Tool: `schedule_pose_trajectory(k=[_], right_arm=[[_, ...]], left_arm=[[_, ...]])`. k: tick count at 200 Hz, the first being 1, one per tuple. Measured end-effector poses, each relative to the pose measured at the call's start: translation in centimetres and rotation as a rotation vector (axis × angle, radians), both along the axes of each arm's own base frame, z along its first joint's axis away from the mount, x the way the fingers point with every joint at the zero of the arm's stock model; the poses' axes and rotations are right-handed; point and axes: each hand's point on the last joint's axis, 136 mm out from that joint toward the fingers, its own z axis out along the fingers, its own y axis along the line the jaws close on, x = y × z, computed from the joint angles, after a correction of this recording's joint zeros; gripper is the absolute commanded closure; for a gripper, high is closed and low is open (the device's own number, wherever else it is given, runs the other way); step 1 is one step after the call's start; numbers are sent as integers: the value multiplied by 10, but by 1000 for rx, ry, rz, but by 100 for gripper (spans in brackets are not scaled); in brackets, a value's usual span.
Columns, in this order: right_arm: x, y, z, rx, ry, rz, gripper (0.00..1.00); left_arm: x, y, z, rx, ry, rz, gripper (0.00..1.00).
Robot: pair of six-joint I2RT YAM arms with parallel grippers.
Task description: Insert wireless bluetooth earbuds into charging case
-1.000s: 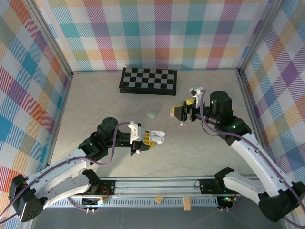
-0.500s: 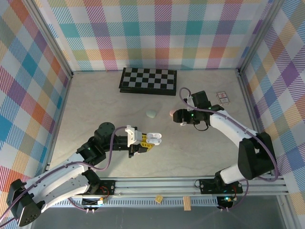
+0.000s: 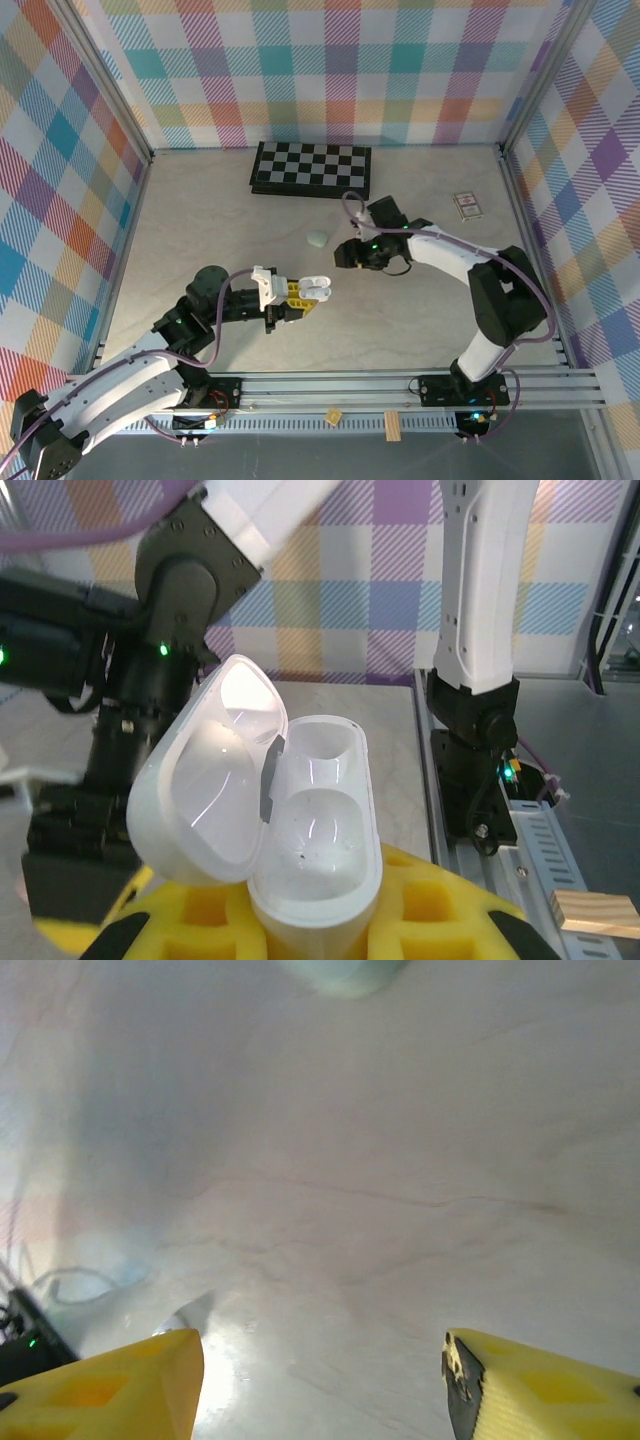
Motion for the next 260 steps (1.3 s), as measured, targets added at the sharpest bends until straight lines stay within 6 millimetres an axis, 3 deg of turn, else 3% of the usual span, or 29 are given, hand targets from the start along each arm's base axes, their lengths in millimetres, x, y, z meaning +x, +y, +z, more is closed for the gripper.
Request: schedule_pose_trajectory(k=[54,97,159,260], right_arm=[[-56,76,-16,31,107,125,46],[-83,109,-35,7,191,160,55],[-93,125,-44,-17,240,159,62],[-109,127,-60,-73,285,181,67]], left_arm=[[13,24,20,-76,-48,176,94],[22,37,26,-92,-67,274,93],[25,39,15,-49,-61,291,92],[25,39,13,-38,-62,290,91]])
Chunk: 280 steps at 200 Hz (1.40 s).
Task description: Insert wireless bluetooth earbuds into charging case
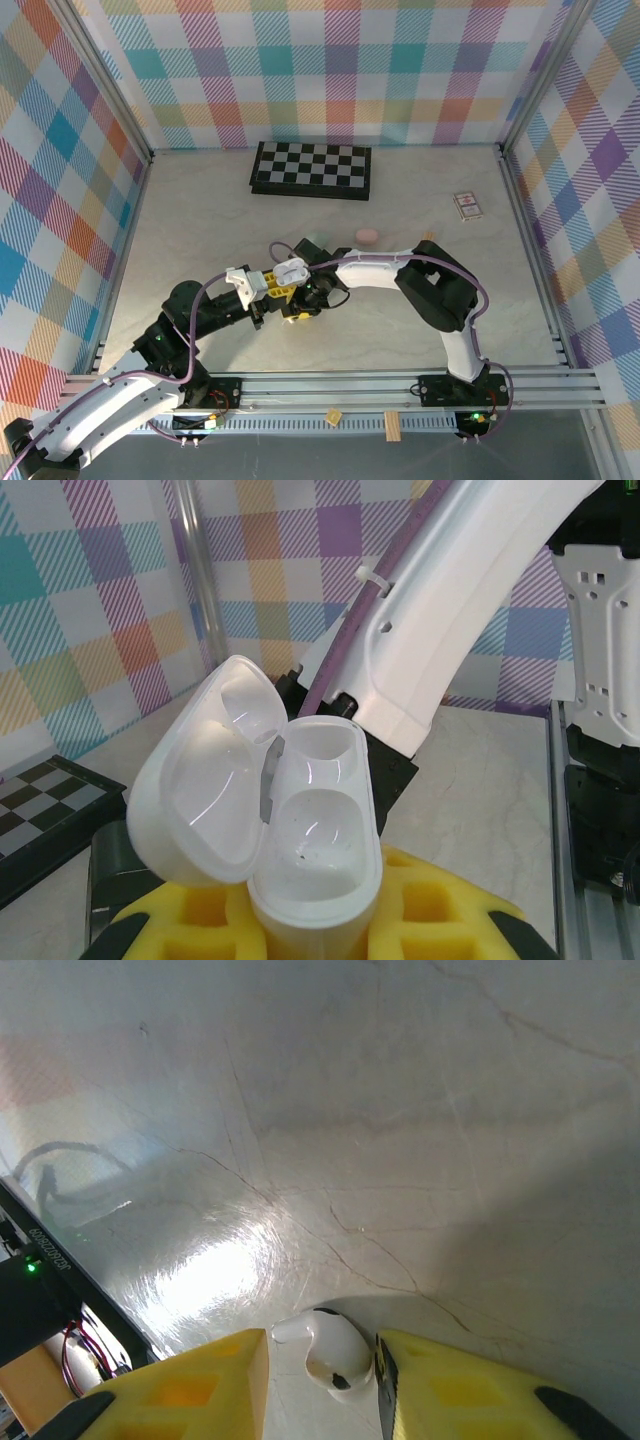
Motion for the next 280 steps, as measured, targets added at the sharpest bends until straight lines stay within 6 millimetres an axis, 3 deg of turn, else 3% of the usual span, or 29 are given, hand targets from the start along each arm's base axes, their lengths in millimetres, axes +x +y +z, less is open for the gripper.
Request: schedule_pose_trajectory(k=[92,145,174,197,222,247,280], right_arm=[[0,-1,-4,-20,13,3,81],[2,-3,-3,-34,-20,3,82],[15,-16,6,-72,-134,-21,82],[31,-38,27,-83,-233,-64,82],[64,-74,57,-92,-369,-152,83],[93,-114,98,-108,-540,-229,83],[103,-140,155,-101,-765,-236,82]], left_arm=[[0,-1,-7,27,10,-1,90],[2,-2,-11,40,19,-1,90],[3,-4,-15,50,28,-1,90],[5,-6,-18,60,39,-4,90],[6,-8,-22,71,51,-13,89],[10,-14,-29,97,78,-17,89],[17,-21,-49,148,131,-19,89]])
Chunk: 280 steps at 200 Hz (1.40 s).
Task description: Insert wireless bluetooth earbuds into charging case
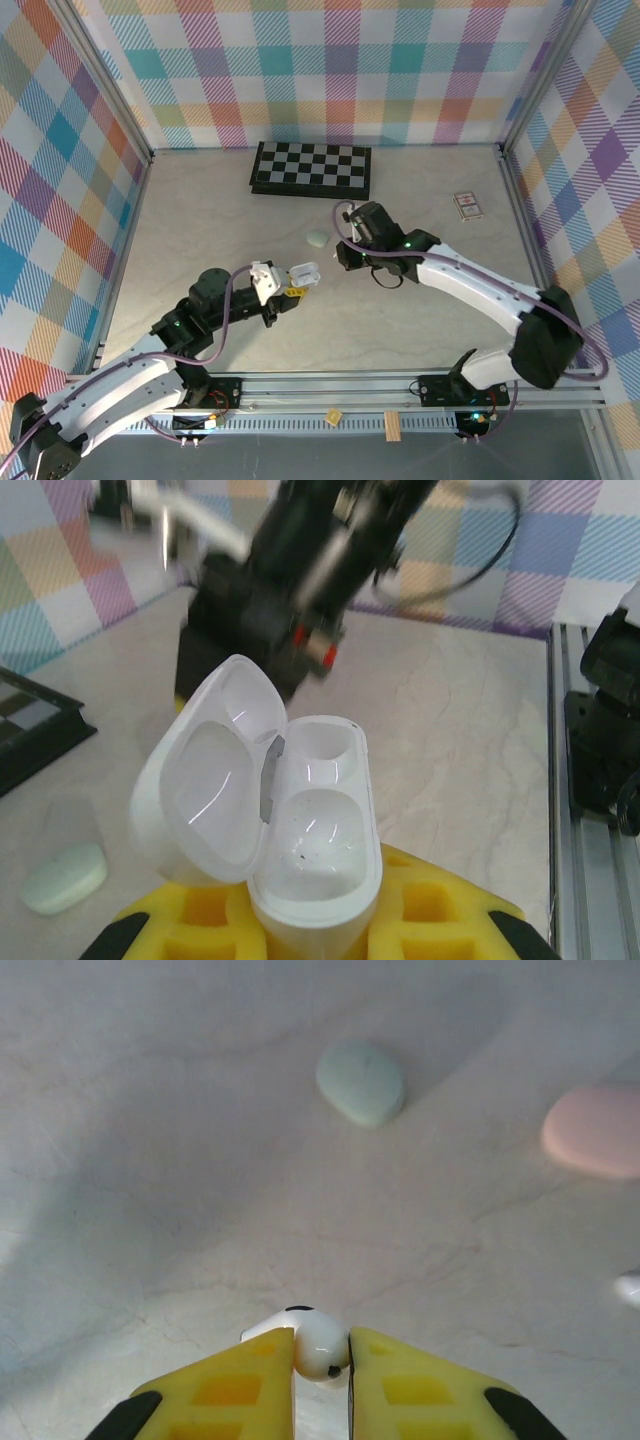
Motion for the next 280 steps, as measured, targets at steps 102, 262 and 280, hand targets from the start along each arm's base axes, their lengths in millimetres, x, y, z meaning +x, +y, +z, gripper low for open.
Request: schedule_pose_trajectory(k=[102,262,280], right_arm=[[-37,-4,69,-73,-347,240,81],[-58,22,90,-41,-458,357,82],[-59,24,92,-27,-463,365,81]], left_arm=[[26,-28,-17,25,106,6,89],[32,-35,-16,-2,148,13,89],[33,-36,-16,-8,151,15,89]])
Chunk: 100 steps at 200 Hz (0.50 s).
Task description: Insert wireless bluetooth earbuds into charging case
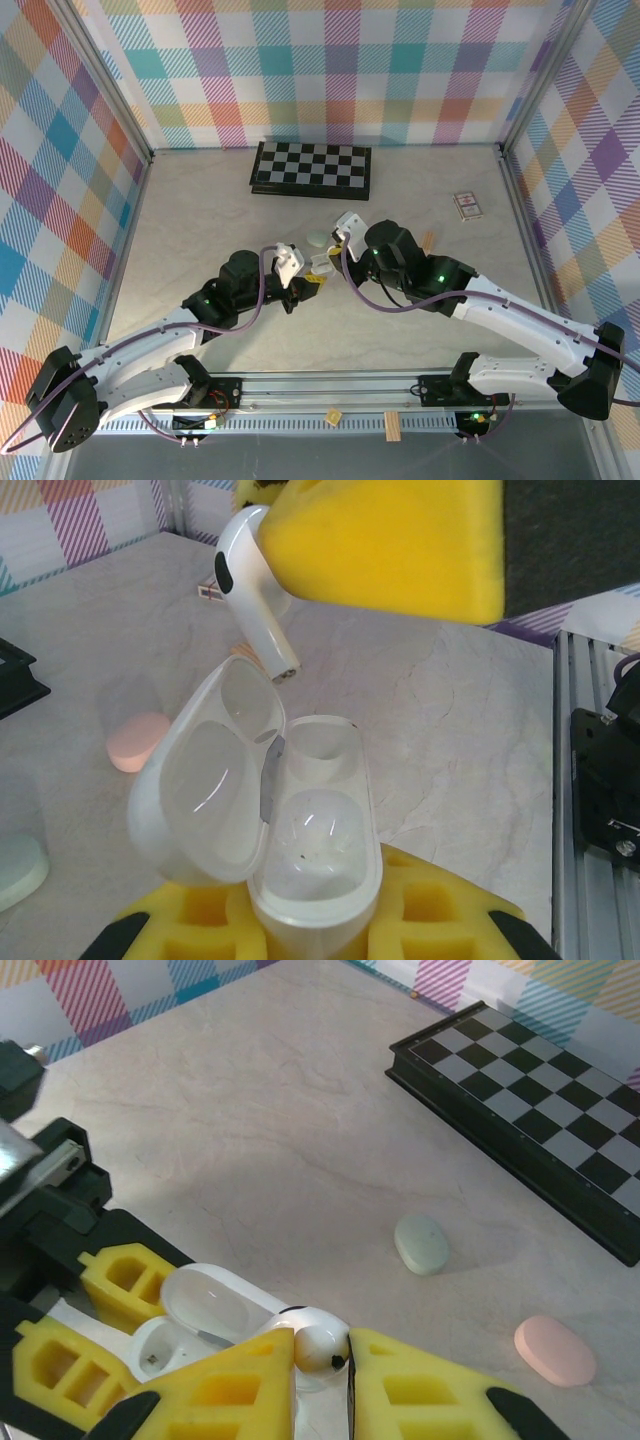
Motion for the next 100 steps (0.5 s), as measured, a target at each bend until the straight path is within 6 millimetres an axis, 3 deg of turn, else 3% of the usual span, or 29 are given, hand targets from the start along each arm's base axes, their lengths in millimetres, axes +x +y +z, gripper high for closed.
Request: schedule_pose_trajectory(k=[72,100], right_arm=[[-5,7,-2,4,8,29,81],[-3,10,-4,2,11,33,81]], left_arm=[[6,-6,19,-33,-8,3,89],[7,-8,16,-30,12,5,89]])
